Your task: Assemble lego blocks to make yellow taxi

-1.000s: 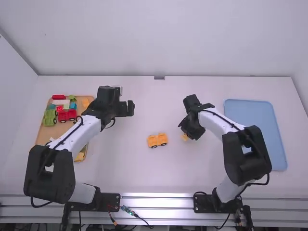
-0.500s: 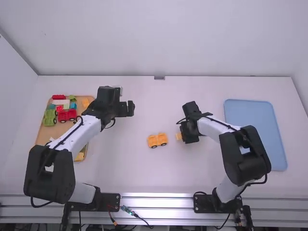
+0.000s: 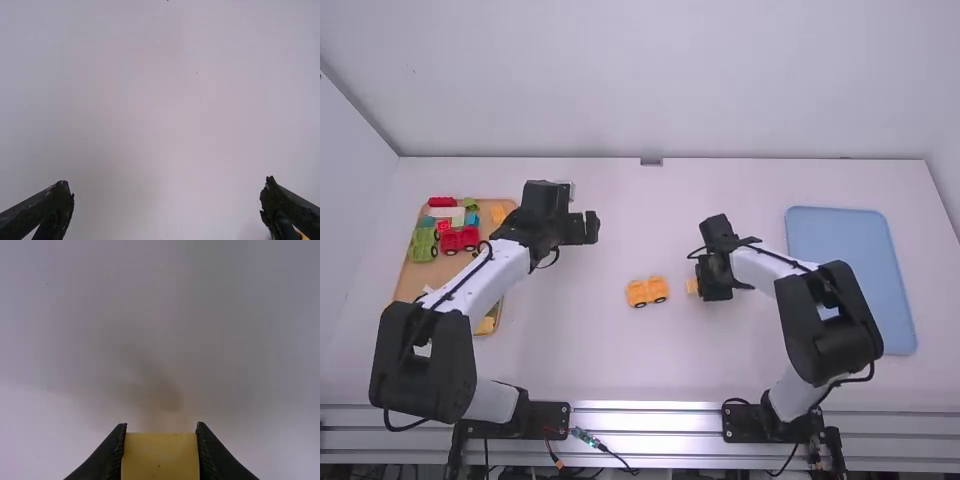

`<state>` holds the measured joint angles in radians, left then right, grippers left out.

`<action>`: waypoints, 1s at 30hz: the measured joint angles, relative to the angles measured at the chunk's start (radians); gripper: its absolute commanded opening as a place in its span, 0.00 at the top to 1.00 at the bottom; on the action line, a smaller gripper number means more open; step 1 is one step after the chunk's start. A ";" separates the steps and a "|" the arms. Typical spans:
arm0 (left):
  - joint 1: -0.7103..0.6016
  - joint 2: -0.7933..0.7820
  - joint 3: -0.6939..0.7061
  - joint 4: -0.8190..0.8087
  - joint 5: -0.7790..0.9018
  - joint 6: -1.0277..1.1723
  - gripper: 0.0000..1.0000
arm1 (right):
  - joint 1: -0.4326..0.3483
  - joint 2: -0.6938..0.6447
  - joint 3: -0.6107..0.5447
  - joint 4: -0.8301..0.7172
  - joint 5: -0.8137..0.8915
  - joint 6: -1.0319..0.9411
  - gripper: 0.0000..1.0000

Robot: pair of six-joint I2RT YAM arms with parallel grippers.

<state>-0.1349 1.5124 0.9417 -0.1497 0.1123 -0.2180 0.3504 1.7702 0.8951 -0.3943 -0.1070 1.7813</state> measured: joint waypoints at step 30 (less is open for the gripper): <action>0.000 0.000 0.000 -0.011 0.000 -0.055 0.01 | 0.000 0.032 -0.001 0.010 -0.004 0.026 0.77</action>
<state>-0.1345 1.5124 0.9417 -0.1604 0.1123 -0.2733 0.3504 1.8027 0.8944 -0.3840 -0.1112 1.8076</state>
